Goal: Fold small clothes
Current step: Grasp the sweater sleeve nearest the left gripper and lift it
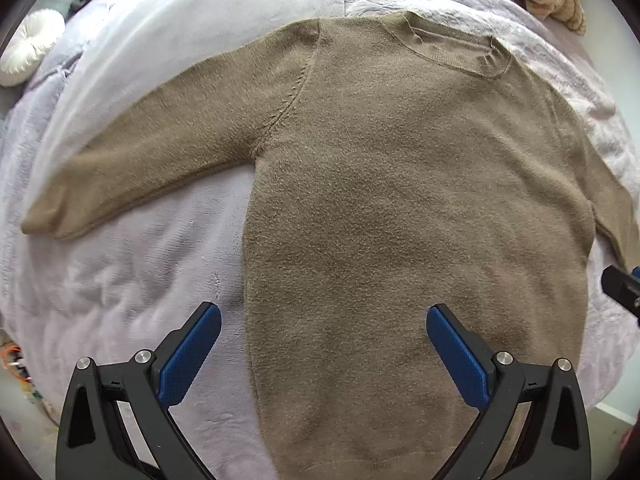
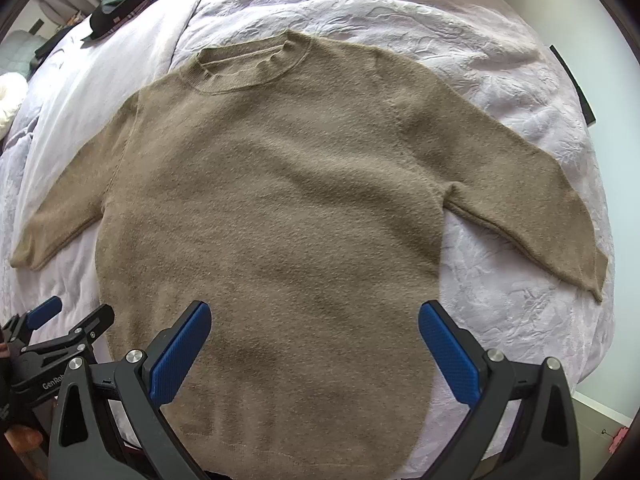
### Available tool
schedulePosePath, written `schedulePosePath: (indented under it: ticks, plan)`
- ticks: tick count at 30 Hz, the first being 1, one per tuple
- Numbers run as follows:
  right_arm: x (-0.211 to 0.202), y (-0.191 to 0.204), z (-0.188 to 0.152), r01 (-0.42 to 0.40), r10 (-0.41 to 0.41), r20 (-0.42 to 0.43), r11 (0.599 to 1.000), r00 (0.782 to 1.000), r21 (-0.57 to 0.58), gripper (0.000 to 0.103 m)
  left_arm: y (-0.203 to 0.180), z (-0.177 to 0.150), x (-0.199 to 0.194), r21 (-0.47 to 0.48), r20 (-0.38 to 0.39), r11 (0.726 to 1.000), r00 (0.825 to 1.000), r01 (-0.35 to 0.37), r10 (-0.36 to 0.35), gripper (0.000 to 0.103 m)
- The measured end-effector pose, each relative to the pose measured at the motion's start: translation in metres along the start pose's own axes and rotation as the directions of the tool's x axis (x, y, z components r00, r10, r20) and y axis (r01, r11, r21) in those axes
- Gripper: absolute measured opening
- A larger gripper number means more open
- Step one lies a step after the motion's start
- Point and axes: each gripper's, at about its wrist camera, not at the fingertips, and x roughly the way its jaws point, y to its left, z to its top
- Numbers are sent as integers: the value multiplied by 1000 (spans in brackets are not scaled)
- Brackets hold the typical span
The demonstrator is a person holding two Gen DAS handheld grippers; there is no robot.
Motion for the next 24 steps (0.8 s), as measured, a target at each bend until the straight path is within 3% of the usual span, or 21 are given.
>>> schedulePosePath:
  ticks: [3,5,9,14,18,21,22,24]
  plan:
    - [4,8,-2,-4,4,-4,1000,1000,-13,103,13,1,2,-26,24,999,999,41,-40,103]
    - [5,14,-3,-7,6,-7,1000,1000,-19,103,30,3,4,-77,46,991,993,109,-105,103]
    - [7,29,-6,-15,14,-7,999,1000,-43,103,82,10,13,-215,109,949,972,229,-210,103]
    - [9,50,-11,-47,48,17,996,999,-81,103,177,16,16,-377,259,892,953,249,-157,103]
    - [18,69,-18,-60,60,2,993,998,-106,103,271,8,33,-539,334,778,930,323,-155,103]
    - [27,83,-26,-63,61,-21,990,998,-129,103,314,-1,51,-612,349,706,923,356,-163,103]
    - [29,87,-28,-63,60,-28,989,998,-135,103,334,-4,56,-621,373,681,910,389,-180,103]
    - [33,97,-33,-62,56,-43,986,998,-157,103,344,-3,64,-629,386,664,904,404,-184,103]
